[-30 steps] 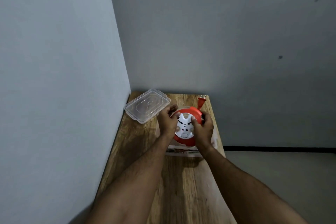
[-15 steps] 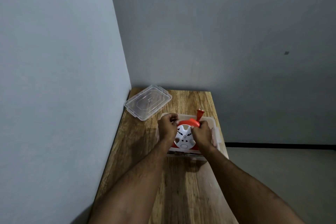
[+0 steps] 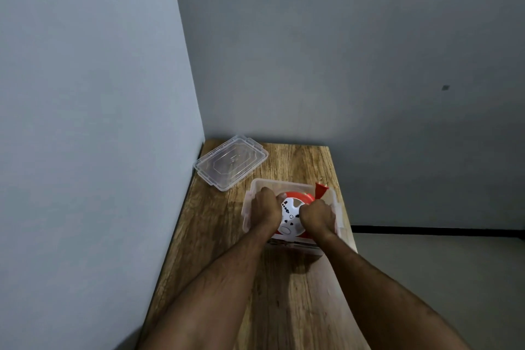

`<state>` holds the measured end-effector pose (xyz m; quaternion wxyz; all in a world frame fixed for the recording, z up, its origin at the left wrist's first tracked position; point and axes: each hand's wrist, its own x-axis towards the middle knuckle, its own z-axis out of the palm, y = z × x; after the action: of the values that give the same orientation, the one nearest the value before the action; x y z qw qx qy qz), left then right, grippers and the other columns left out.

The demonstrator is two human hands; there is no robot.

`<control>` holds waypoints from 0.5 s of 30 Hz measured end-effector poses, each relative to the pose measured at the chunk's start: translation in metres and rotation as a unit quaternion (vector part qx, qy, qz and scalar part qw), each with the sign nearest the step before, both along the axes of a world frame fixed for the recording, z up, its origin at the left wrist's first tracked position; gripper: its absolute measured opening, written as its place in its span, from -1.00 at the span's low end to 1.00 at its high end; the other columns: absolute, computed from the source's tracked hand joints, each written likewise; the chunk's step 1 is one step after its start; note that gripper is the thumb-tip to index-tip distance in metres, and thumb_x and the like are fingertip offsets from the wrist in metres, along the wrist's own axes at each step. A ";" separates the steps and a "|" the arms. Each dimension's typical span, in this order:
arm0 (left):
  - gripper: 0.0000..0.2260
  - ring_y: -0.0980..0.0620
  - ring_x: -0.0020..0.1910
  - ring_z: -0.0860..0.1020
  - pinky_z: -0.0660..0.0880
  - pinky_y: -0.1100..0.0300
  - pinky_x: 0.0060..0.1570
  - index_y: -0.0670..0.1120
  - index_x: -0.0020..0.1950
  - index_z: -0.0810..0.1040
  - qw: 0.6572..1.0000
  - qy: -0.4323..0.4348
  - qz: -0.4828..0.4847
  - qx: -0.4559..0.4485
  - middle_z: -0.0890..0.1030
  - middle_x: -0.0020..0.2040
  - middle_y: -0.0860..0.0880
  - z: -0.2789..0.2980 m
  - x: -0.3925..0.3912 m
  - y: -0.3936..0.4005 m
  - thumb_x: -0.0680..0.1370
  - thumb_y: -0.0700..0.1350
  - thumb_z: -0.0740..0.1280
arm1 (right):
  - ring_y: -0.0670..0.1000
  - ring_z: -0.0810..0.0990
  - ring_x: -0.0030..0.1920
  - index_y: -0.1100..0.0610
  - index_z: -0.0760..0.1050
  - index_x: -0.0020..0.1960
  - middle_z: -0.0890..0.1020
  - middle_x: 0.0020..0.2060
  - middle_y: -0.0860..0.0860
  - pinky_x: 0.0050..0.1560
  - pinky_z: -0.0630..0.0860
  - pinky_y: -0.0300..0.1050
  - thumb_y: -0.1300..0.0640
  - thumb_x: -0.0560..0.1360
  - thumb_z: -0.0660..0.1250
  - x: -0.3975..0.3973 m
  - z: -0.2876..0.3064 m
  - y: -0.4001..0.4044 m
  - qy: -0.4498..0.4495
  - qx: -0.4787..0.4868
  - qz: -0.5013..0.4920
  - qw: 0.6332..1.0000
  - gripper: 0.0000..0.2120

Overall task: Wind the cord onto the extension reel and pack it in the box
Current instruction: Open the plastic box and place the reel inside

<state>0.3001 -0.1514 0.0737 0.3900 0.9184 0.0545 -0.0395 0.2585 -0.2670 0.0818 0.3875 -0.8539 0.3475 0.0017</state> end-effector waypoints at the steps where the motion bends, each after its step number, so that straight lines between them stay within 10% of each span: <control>1: -0.69 -0.03 -0.12 0.69 0.61 0.09 -0.22 -0.18 0.11 0.57 1.000 -0.018 0.009 -0.002 0.72 -0.05 -0.12 0.004 -0.002 0.000 0.59 0.06 0.41 | 0.02 0.50 -0.31 0.21 0.48 -0.23 0.58 -0.29 0.09 -0.38 0.31 -0.17 0.21 0.54 0.30 -0.003 0.004 0.000 0.018 -0.012 0.017 1.000 -0.82; 15: -0.67 -0.07 0.26 0.56 0.55 0.08 0.24 -0.20 0.24 0.64 0.984 -0.169 -0.022 0.047 0.67 0.19 -0.13 0.003 -0.001 0.008 0.49 -0.19 0.53 | 0.05 0.68 -0.17 0.19 0.60 -0.08 0.70 -0.16 0.07 -0.04 0.65 -0.05 0.08 0.52 0.40 -0.010 0.004 0.001 0.080 -0.143 0.170 0.972 -0.84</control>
<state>0.2996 -0.1438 0.0771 0.3494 0.9299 -0.0308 0.1107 0.2485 -0.2655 0.0856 0.2263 -0.9440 0.2241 0.0860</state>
